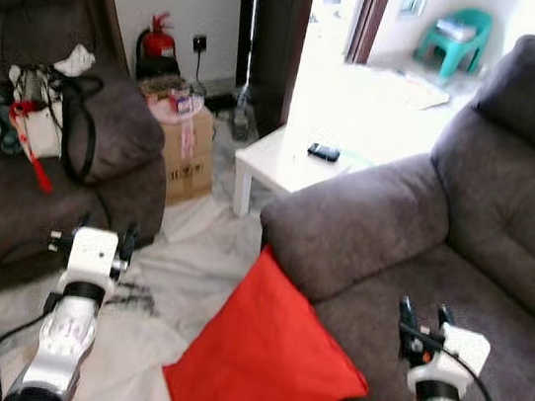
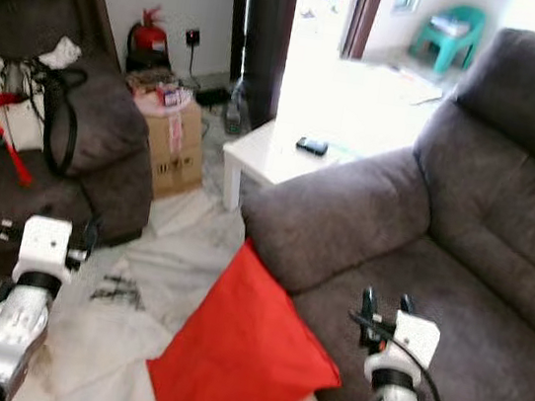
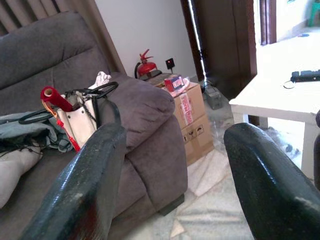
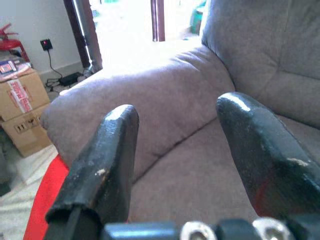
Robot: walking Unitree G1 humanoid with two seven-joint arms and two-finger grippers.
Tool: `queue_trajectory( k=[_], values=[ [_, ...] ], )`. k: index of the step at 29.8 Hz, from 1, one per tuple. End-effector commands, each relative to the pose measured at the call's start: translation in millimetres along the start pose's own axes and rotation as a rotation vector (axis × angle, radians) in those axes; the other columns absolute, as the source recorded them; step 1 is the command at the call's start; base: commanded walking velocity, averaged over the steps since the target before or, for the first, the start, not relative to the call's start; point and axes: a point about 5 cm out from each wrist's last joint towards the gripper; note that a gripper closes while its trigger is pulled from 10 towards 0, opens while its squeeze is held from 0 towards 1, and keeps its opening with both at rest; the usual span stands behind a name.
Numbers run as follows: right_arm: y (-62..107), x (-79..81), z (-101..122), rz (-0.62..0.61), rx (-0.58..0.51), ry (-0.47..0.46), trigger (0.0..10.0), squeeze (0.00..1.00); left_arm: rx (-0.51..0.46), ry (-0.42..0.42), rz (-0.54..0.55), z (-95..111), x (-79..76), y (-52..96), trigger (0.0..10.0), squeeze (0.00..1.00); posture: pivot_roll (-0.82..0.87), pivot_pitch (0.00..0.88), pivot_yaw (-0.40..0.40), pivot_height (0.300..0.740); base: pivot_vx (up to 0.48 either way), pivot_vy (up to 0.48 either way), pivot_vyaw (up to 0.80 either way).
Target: Move the pillow to the sofa from floor
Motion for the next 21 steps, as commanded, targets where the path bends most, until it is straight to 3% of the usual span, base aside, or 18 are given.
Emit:
queue_trajectory(
  k=[1, 5, 13, 21],
  values=[
    [-0.5, 3.4, 5.6, 0.006, -0.031, 0.003, 10.0, 0.0, 0.013, -0.004, 0.0, -3.1, -0.6, 4.9, 10.0, 0.0, -0.06, 0.0, -0.006, 0.74, 0.0, 0.0, 0.0],
    [2.2, 5.1, 4.5, 0.004, -0.025, 0.005, 10.0, 0.0, 0.029, 0.019, 0.026, -4.6, 3.2, 6.0, 10.0, 0.0, -0.05, 0.0, -0.003, 0.74, 0.0, 0.0, 0.0],
    [-14.0, 15.1, 15.4, -0.014, -0.06, -0.021, 10.0, 0.0, -0.039, 0.042, -0.005, 17.3, 6.3, -18.7, 10.0, 0.0, -0.05, 0.0, 0.026, 0.74, 0.0, 0.0, 0.0],
    [-9.6, 13.8, 14.8, -0.018, -0.058, -0.016, 10.0, 0.0, -0.099, 0.056, -0.04, 30.6, 1.7, -21.0, 10.0, 0.0, -0.05, 0.0, 0.021, 0.74, 0.0, 0.0, 0.0]
  ],
)
Point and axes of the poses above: a point about 5 cm out from each wrist's last joint towards the gripper, its own y axis pointing back from the gripper into the wrist, its own z axis along the axis of the wrist's last joint, x = y × z, and after that the axes turned 14 degrees about -y, right-handed
